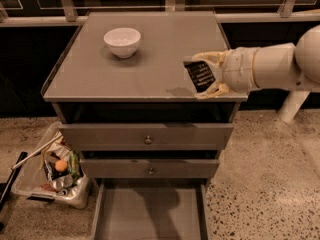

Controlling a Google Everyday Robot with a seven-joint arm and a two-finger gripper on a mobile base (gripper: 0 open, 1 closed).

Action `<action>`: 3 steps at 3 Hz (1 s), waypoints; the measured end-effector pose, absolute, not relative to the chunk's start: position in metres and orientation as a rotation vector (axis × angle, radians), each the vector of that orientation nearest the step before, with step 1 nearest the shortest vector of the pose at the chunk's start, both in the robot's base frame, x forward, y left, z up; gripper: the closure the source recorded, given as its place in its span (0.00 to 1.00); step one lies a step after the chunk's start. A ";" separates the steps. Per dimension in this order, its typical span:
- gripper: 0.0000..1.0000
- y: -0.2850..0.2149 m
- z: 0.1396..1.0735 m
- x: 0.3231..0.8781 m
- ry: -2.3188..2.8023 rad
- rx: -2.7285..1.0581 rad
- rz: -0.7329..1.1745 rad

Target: Pick rxbar chocolate from bottom drawer and place on counter

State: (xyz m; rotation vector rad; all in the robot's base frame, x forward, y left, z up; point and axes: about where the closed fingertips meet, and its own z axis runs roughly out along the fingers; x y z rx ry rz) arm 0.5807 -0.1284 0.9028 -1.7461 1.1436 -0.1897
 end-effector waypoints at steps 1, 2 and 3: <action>1.00 -0.128 0.934 0.619 1.124 -1.717 -0.185; 1.00 -0.115 0.947 0.654 1.101 -1.685 -0.119; 1.00 -0.089 0.935 0.676 1.069 -1.664 -0.005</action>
Offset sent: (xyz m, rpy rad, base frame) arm 0.1164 0.0259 0.0574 0.1669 0.0164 0.0687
